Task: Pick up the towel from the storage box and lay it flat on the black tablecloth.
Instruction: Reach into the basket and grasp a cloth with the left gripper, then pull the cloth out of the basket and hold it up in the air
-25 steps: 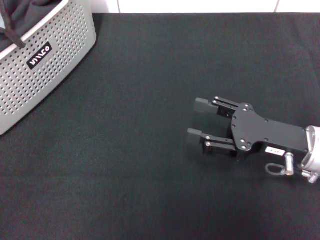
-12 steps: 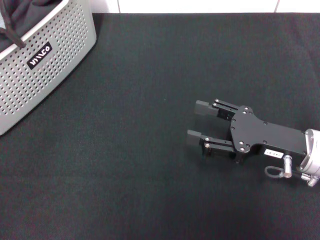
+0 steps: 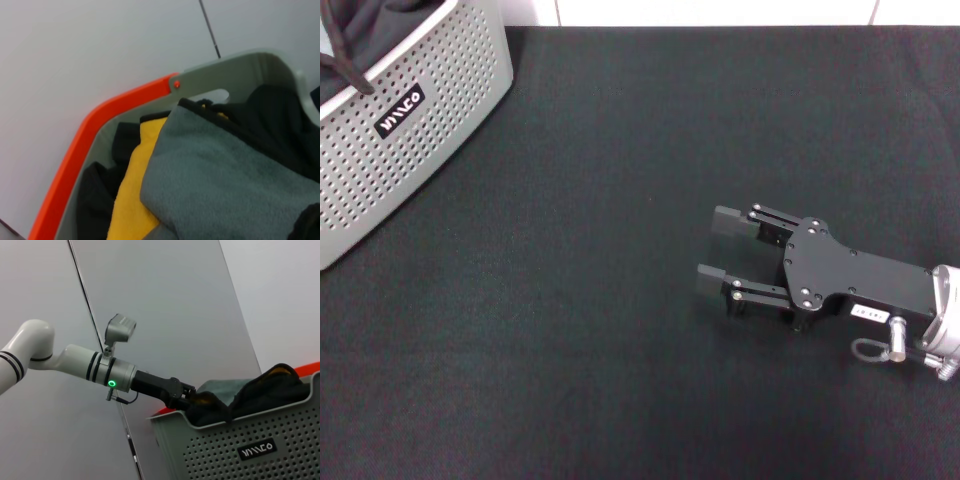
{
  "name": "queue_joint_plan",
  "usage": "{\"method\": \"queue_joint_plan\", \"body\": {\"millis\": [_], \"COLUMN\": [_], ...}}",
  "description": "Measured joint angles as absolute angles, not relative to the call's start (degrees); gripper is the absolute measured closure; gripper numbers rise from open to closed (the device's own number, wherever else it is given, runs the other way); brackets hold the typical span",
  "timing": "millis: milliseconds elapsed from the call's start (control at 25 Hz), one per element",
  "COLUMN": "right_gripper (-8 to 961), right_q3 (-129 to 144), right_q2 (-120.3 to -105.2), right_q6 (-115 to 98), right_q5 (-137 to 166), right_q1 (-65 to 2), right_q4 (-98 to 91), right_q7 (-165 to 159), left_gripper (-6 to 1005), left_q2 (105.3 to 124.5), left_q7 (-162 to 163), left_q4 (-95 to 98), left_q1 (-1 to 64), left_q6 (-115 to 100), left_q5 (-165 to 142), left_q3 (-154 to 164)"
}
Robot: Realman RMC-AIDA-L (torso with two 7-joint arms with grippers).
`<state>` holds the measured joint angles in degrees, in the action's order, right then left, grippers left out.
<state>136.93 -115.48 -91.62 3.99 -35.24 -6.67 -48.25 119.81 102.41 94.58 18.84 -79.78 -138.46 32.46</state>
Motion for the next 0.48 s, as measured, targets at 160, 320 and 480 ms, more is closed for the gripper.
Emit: {"method": "queue_joint_plan", "body": {"millis": [160, 320, 480], "right_gripper": [189, 190, 191], "right_q3": [136.93, 136.77, 136.25], "right_q2": [-115.48, -115.48, -115.48], "right_q6": [-91.66, -91.75, -91.81], "right_q5": [4.01, 3.96, 3.92], "right_q1": [-34.51, -33.8, -33.66], "right_q4": [-6.69, -6.69, -6.68], "right_q7": [-48.25, -48.25, -48.25], "left_gripper": [318, 439, 607], "left_q2": [119.86, 119.88, 119.88], "left_q7": [104.38, 105.93, 107.8], "left_q4": [94.31, 96.22, 98.76], "left_q1": [19.46, 19.0, 17.96], "left_q6": [-79.52, -79.72, -79.89], "left_q5": [-138.55, -135.83, -130.84], "left_q3": [33.13, 33.14, 33.02]}}
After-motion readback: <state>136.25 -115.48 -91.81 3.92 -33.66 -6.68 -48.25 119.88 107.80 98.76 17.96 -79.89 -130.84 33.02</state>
